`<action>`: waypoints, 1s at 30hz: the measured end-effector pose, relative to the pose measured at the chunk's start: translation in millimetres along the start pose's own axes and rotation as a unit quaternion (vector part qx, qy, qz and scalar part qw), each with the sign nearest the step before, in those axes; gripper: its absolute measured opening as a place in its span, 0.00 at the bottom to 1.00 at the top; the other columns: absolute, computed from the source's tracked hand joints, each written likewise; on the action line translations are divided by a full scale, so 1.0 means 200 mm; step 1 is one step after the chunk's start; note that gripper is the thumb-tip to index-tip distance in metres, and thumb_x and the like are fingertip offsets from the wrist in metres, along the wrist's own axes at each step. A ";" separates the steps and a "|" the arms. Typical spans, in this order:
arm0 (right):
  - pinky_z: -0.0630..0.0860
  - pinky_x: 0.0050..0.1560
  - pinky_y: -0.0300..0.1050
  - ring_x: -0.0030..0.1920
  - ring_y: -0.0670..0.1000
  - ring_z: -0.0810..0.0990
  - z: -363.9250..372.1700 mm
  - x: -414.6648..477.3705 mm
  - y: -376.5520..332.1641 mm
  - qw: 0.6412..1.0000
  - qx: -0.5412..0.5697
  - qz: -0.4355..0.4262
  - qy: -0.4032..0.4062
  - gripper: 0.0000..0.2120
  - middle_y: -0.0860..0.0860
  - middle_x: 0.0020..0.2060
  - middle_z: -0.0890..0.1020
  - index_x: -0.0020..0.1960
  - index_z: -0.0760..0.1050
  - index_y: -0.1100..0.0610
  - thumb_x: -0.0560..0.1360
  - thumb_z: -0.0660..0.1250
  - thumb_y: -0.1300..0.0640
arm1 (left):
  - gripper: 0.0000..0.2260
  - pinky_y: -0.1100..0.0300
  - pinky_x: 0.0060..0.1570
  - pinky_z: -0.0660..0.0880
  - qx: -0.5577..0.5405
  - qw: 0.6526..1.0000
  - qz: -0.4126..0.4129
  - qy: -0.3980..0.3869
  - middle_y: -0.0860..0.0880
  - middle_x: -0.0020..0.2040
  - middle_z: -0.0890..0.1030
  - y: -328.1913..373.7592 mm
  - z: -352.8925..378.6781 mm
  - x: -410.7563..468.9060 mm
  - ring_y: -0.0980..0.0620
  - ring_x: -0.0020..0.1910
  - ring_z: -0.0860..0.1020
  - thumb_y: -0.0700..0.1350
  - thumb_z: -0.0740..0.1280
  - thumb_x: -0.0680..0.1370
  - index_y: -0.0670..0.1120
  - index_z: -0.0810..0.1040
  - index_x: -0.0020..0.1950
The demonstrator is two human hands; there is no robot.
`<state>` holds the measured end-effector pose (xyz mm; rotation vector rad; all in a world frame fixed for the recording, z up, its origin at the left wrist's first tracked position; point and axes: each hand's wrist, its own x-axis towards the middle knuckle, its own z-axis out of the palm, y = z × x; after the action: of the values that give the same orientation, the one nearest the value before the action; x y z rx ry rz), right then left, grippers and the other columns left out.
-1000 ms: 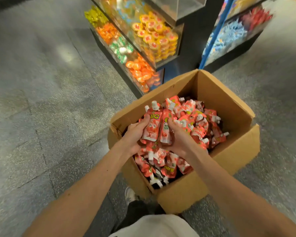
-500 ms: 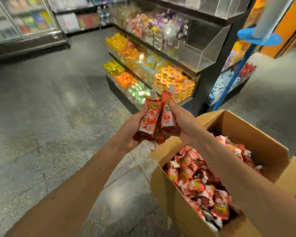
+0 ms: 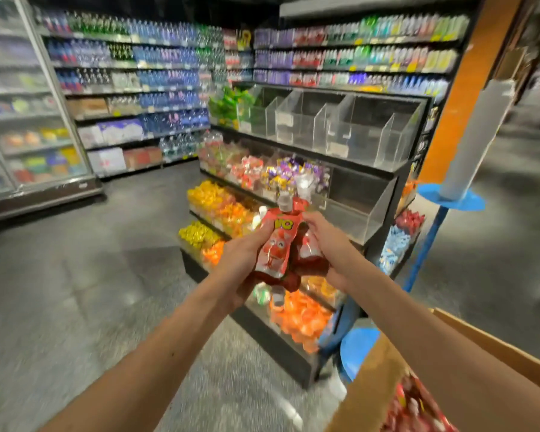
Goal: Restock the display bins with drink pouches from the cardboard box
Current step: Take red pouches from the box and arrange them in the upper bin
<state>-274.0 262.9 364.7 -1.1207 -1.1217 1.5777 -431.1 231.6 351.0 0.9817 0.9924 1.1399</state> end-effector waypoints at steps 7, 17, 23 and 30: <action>0.78 0.45 0.53 0.42 0.56 0.80 0.03 0.65 -0.25 0.999 0.034 -0.022 -0.033 0.15 0.58 0.44 0.82 0.50 0.81 0.57 0.79 0.61 0.47 | 0.29 0.44 0.46 0.80 0.018 0.999 0.029 -0.013 0.36 0.56 0.83 0.33 -0.26 0.74 0.36 0.49 0.83 0.61 0.73 0.72 0.40 0.82 0.61; 0.76 0.25 0.43 0.28 0.50 0.79 0.09 1.54 -0.51 0.986 -0.056 -0.092 0.130 0.12 0.51 0.31 0.81 0.49 0.74 0.55 0.78 0.68 0.47 | 0.29 0.52 0.53 0.75 -0.055 0.994 0.026 -0.090 0.42 0.51 0.84 0.67 -0.48 1.75 0.48 0.45 0.82 0.56 0.83 0.59 0.41 0.85 0.53; 0.74 0.28 0.44 0.35 0.51 0.79 0.12 2.11 -0.56 0.961 -0.096 -0.140 0.217 0.12 0.55 0.41 0.82 0.51 0.76 0.57 0.78 0.68 0.48 | 0.15 0.56 0.43 0.77 -0.004 0.992 0.013 -0.129 0.46 0.44 0.86 0.74 -0.67 2.35 0.50 0.41 0.84 0.58 0.72 0.73 0.45 0.86 0.43; 0.73 0.22 0.41 0.31 0.51 0.80 0.16 2.75 -0.68 0.962 -0.045 -0.115 0.244 0.12 0.57 0.42 0.82 0.54 0.75 0.59 0.78 0.70 0.51 | 0.17 0.55 0.43 0.81 -0.044 0.987 -0.002 -0.152 0.41 0.51 0.86 0.92 -0.85 3.07 0.46 0.47 0.85 0.53 0.70 0.77 0.40 0.84 0.57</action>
<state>-400.5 814.2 404.9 -1.2986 -0.9510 1.0026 -555.7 879.1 413.5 1.0444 0.6923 0.9854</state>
